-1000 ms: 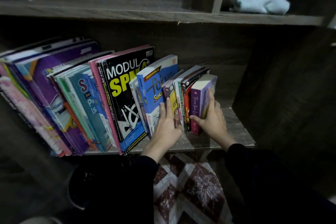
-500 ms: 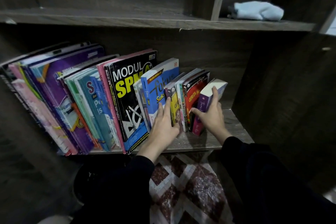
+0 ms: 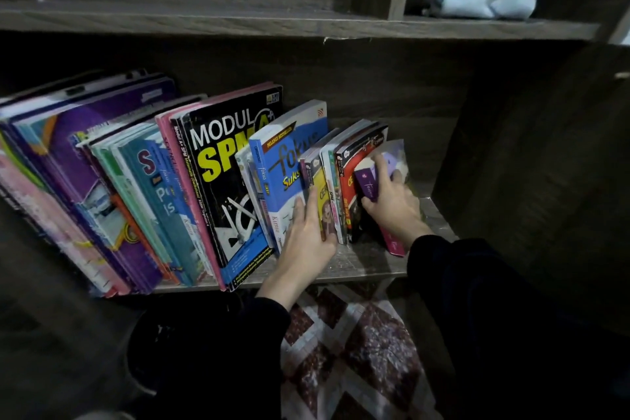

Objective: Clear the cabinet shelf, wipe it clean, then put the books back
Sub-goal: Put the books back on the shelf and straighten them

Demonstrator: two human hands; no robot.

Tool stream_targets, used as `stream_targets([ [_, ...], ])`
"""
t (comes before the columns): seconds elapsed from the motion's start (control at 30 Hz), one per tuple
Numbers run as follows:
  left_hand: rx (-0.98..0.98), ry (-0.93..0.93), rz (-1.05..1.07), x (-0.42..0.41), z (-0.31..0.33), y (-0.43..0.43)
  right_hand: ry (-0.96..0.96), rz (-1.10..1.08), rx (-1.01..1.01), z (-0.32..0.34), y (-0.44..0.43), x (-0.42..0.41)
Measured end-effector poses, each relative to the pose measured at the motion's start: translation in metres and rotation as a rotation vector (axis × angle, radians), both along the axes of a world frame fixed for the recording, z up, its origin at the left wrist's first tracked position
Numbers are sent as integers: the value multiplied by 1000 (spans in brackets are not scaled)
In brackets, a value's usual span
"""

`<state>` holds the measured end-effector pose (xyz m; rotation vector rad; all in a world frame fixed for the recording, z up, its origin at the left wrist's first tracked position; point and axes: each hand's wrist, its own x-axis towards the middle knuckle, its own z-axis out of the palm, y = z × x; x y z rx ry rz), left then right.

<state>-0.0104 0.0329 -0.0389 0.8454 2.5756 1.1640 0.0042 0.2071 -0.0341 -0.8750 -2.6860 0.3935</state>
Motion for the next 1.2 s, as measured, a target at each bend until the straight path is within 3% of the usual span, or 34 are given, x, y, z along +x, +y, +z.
stream_targets([
  [0.27,23,17,20,5,-9,4,101,52,12,-10,1,21],
  [0.57,251,448,241,-6,22,-39,616,420,124,24,-78,-2],
  [0.73,348,602,410,-29,39,-101,710,643,103,47,-157,-26],
  [0.9,309,680,658,-56,47,-175,714,827,148,56,-228,-52],
  [1.0,286,695,751,-66,49,-207,604,897,195,62,-259,-70],
  [1.2,245,565,736,-72,39,-228,431,711,474,70,-291,-95],
])
